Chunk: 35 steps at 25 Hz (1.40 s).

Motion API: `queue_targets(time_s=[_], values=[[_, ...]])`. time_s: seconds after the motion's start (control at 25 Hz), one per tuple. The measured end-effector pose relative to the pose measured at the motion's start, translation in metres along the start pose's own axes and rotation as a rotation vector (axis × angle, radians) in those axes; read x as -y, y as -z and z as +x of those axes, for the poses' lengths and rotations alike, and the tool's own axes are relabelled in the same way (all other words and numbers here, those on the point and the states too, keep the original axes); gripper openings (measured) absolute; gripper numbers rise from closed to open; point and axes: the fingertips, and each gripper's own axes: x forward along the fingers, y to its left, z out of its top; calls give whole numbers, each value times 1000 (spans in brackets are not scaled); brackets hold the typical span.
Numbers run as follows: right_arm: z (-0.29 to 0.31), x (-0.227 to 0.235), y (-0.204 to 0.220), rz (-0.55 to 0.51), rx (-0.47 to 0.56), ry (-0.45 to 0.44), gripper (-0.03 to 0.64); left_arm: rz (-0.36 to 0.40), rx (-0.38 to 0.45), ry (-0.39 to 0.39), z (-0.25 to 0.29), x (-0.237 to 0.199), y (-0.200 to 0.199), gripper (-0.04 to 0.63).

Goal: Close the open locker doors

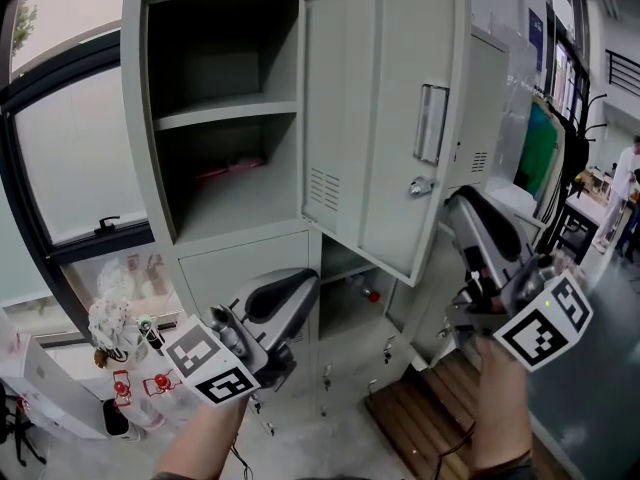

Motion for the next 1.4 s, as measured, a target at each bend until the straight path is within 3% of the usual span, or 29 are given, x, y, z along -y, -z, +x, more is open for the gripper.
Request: queue_targets(time_s=[0.64,1.04,1.4], values=[[29,35,-24,-44,-1,-24,60,-5,15,2,11,-15,4,12],[43,42,-29,94,18,-169,118,20,20,-17,17,-24,2,12],[45,37,-30,168,53,-264,118,31,1,-34,22,-26,8,12]])
